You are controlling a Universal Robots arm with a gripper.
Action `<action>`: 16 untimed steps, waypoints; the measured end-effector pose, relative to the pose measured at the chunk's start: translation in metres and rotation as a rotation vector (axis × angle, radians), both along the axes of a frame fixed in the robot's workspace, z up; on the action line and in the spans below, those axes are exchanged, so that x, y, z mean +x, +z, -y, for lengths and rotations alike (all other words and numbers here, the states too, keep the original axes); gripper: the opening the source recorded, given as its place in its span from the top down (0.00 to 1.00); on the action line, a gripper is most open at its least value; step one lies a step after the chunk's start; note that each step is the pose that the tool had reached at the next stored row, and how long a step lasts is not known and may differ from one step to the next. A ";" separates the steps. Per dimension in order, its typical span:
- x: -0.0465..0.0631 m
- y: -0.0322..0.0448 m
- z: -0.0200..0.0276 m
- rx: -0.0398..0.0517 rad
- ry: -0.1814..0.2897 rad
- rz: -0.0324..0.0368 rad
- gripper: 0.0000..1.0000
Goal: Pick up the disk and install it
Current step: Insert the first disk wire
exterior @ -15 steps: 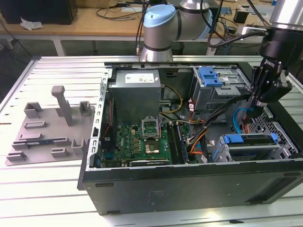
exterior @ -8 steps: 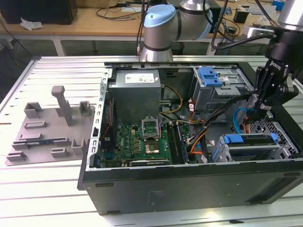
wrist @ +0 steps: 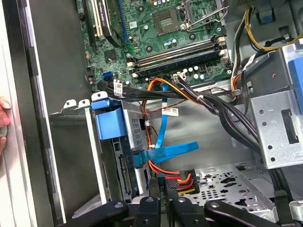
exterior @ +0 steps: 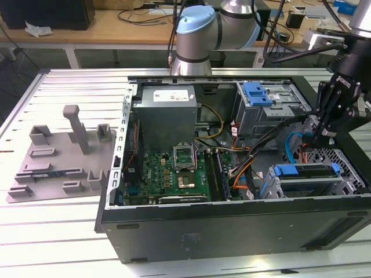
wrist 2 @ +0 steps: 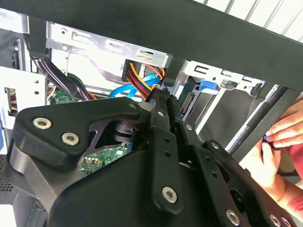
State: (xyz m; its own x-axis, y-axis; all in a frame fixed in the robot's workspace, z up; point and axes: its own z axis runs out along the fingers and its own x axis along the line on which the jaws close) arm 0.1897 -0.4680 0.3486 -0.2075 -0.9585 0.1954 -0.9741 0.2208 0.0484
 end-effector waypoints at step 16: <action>-0.008 0.0037 0.0294 0.0499 0.051 0.0026 0.84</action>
State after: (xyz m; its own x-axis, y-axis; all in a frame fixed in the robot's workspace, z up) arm 0.1815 -0.4973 0.3524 -0.1588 -0.9764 0.1466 -0.9841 0.1684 0.0556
